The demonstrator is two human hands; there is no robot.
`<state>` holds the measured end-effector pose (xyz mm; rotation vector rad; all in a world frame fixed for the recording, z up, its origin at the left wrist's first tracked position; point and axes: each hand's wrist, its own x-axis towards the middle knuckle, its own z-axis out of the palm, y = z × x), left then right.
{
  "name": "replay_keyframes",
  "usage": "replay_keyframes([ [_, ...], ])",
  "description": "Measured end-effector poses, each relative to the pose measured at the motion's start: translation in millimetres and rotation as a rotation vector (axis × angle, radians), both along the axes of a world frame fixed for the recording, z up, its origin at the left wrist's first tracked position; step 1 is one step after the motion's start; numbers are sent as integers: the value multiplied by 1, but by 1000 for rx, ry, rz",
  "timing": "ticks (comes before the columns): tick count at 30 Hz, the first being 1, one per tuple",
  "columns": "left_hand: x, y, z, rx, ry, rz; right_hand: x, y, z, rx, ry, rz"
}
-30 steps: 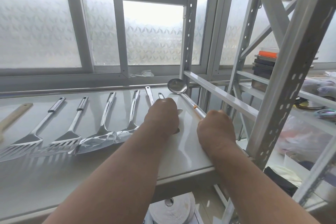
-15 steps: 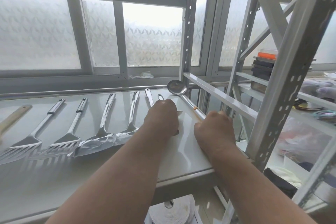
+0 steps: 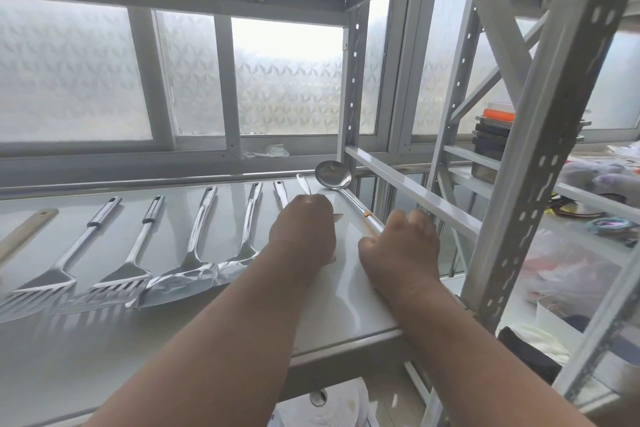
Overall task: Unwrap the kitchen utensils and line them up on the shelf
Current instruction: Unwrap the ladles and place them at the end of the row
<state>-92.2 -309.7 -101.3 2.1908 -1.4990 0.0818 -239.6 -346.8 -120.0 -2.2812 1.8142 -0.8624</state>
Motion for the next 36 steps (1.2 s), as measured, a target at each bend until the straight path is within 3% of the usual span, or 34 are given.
replay_keyframes([
  [7, 9, 31, 32, -243, -127, 21, -2, 8, -3, -166, -18, 139],
  [12, 39, 80, 55, -307, 174, -194, -4, 15, -1, -370, -62, 278],
  [18, 69, 110, 60, -323, 262, -294, -9, 17, 6, -411, -95, 281],
  [21, 74, 124, 64, -314, 319, -337, -10, 19, 5, -456, -8, 217],
  [27, 77, 128, 69, -377, 531, -392, -19, 22, 11, -521, 109, 211],
  [30, 70, 106, 78, -505, 724, -278, -23, 36, 11, -490, 25, 293],
  [32, 56, 87, 82, -478, 661, -197, -23, 42, 14, -483, -20, 296],
  [36, 30, 53, 70, -191, 282, -237, -21, 38, 18, -473, 2, 250],
])
